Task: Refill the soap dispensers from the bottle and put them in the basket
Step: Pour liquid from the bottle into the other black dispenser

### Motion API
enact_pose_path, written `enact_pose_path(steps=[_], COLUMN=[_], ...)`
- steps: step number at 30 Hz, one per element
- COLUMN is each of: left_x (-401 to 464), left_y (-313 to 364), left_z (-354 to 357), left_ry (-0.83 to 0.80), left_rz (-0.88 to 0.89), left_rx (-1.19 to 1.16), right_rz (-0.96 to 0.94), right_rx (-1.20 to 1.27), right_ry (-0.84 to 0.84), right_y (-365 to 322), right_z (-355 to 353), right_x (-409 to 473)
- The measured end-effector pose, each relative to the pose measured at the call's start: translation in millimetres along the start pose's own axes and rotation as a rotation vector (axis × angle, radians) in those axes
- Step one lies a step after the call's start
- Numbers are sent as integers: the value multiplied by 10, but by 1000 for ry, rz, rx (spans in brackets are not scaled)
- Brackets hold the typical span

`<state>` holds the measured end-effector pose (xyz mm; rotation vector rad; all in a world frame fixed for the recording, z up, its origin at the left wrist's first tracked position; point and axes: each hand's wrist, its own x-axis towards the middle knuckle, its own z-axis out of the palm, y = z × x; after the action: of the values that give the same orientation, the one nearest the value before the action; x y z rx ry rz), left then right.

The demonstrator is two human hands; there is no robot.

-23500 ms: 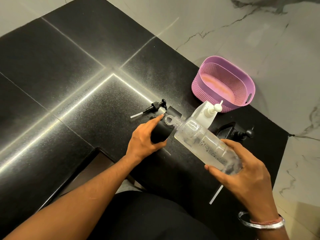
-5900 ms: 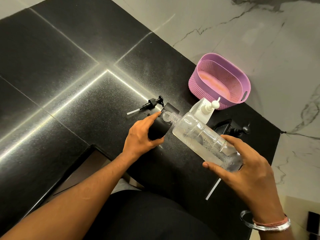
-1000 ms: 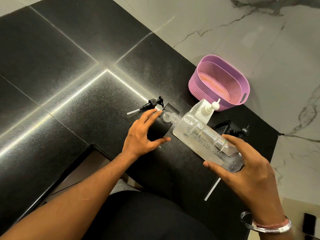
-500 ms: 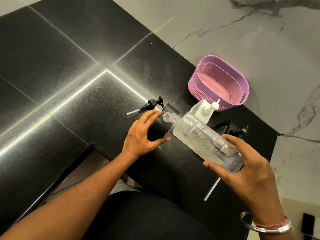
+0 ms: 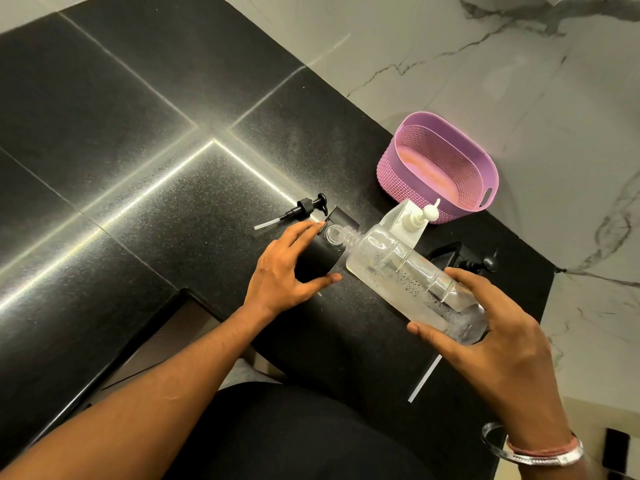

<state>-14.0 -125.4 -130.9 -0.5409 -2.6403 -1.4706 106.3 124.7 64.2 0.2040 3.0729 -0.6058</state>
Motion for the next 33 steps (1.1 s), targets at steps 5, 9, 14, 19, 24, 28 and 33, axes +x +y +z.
enact_pose_path(steps=[5,9,14,19,24,28,33], left_x=[-2,-3,1,2,0,1,0], left_y=[7,9,15,19,13,14,14], left_z=[-7,-11,-11,-11,-15,-20,-19], left_ry=[-5,-14,-8,-10,-10,-16,-23], left_rz=[-4,-15,-16,-13,-13,-14,-22], left_rx=[2,-3,-9,-6,-3,2,5], right_rz=[-4,-3,-3,2,7,3,7], right_rx=[-2,5,11,0,-1,-12,-15], right_ry=[-3,0,16,20,17,13,21], right_y=[2,2,-4,10,25,33,17], right_z=[4,4,5,18,28,27,16], right_x=[3,1,-5,-14,-18,-14,-12])
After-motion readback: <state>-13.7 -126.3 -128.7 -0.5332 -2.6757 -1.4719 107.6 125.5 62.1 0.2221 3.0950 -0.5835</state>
